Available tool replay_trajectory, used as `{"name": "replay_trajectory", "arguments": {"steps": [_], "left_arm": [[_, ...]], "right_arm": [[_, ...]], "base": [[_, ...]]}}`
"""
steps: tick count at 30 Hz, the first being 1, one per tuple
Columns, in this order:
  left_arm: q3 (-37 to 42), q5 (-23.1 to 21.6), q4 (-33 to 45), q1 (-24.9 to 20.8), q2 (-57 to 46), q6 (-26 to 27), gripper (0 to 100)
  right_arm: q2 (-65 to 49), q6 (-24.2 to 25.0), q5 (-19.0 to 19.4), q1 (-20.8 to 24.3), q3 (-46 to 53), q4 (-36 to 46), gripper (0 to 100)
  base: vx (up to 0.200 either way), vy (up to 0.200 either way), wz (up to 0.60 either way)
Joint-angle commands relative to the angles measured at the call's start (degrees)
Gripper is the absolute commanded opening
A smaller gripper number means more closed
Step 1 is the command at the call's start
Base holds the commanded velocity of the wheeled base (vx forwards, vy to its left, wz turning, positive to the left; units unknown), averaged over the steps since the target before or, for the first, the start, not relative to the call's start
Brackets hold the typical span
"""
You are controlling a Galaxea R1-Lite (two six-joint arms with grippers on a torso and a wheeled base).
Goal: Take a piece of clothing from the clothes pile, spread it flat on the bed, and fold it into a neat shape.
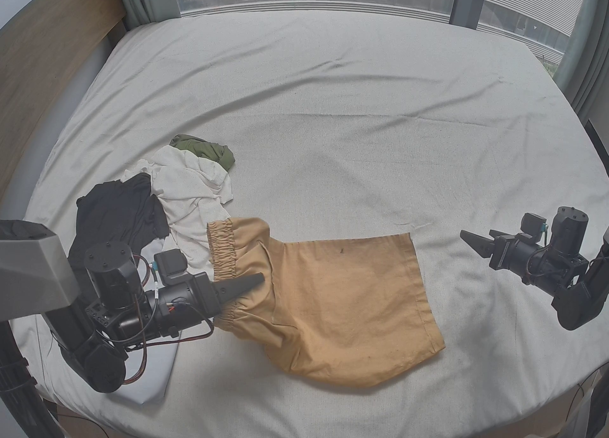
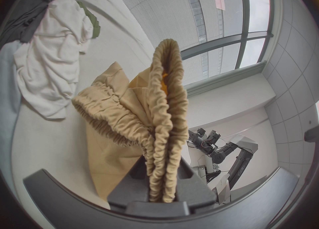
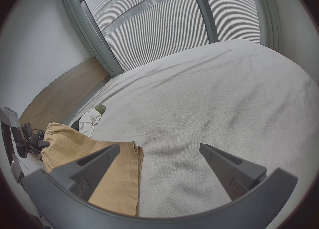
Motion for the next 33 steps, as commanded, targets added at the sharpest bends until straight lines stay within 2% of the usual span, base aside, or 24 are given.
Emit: {"name": "replay_trajectory", "arguments": {"steps": [1,13,22,29,33], "left_arm": [[-2.56,1.57,-0.10,-2.77,0.68,-0.77,0],[-6.17,1.66,-0.10,-6.29,4.72,-1.38,0],[-10.12,1.92,-0.10,-10.68,7.09,-1.47,0],[-13.55,2.27,-0.01,-11.30,8.59,-1.38,0],[-15.48,2.27,0.16,-13.14,10.26,-1.65,0]], "right_arm": [[0.06,0.01,0.01,0.20,0.01,-0.02,100],[0.15,0.01,0.01,0.29,0.10,-0.02,100],[-0.03,0.01,0.01,0.20,-0.08,-0.02,100],[0.06,0.01,-0.08,0.20,-0.25,-0.02,100],[0.06,0.01,0.01,0.20,-0.25,-0.02,100]], "base": [[0.000,0.000,0.00],[0.000,0.000,0.00],[0.000,0.000,0.00],[0.000,0.000,0.00],[0.000,0.000,0.00]]}}
